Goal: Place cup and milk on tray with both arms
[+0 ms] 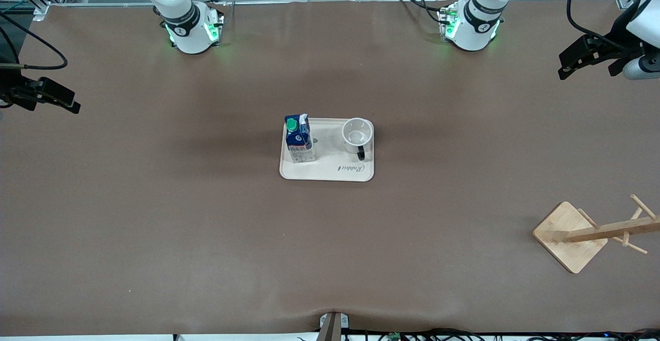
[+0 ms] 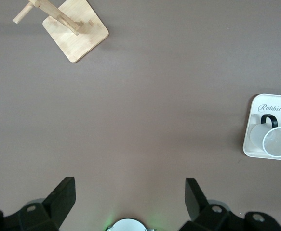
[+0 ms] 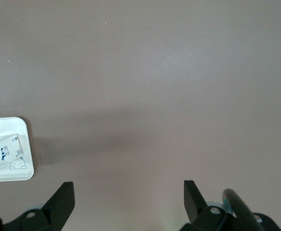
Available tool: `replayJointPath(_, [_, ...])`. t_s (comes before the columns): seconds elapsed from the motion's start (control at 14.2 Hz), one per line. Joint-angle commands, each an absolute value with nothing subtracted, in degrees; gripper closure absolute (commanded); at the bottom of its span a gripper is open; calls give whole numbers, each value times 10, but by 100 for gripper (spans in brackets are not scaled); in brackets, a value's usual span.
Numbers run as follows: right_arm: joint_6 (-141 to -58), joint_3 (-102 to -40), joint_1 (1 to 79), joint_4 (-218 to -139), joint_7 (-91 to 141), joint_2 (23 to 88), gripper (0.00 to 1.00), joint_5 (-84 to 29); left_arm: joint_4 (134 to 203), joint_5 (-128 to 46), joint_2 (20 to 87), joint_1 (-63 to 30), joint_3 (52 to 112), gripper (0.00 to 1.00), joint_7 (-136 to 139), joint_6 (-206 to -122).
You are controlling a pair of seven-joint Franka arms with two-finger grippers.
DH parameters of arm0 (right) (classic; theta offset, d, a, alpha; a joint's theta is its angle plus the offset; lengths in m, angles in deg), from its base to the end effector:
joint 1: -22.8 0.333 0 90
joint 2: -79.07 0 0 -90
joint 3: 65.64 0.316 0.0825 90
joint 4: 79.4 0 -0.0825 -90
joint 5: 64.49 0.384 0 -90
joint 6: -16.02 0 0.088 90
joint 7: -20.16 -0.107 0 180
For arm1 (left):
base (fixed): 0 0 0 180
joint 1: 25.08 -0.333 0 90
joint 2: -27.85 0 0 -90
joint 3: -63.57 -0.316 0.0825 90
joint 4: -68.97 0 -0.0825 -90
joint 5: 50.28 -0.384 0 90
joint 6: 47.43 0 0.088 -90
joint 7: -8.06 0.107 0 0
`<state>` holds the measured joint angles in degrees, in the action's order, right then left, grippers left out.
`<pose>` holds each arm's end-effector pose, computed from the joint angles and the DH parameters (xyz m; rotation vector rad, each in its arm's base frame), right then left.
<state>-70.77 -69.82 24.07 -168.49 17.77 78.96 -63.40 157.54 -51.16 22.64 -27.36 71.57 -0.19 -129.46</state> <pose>0.5487 -0.0257 0.6261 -3.1186 0.1433 0.0655 0.5084 -0.0531 0.6721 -3.1100 -0.0728 0.0319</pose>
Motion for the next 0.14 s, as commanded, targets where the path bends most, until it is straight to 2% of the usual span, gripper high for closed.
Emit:
replayJointPath(0.0, [-707,-702,246,-1686,184,796,0,-642,1572,-505,224,-275,717,0,9,-1287])
replayJointPath(0.07, [-707,-702,246,-1686,184,796,0,-642,1572,-506,224,-275,717,0,8,-1287])
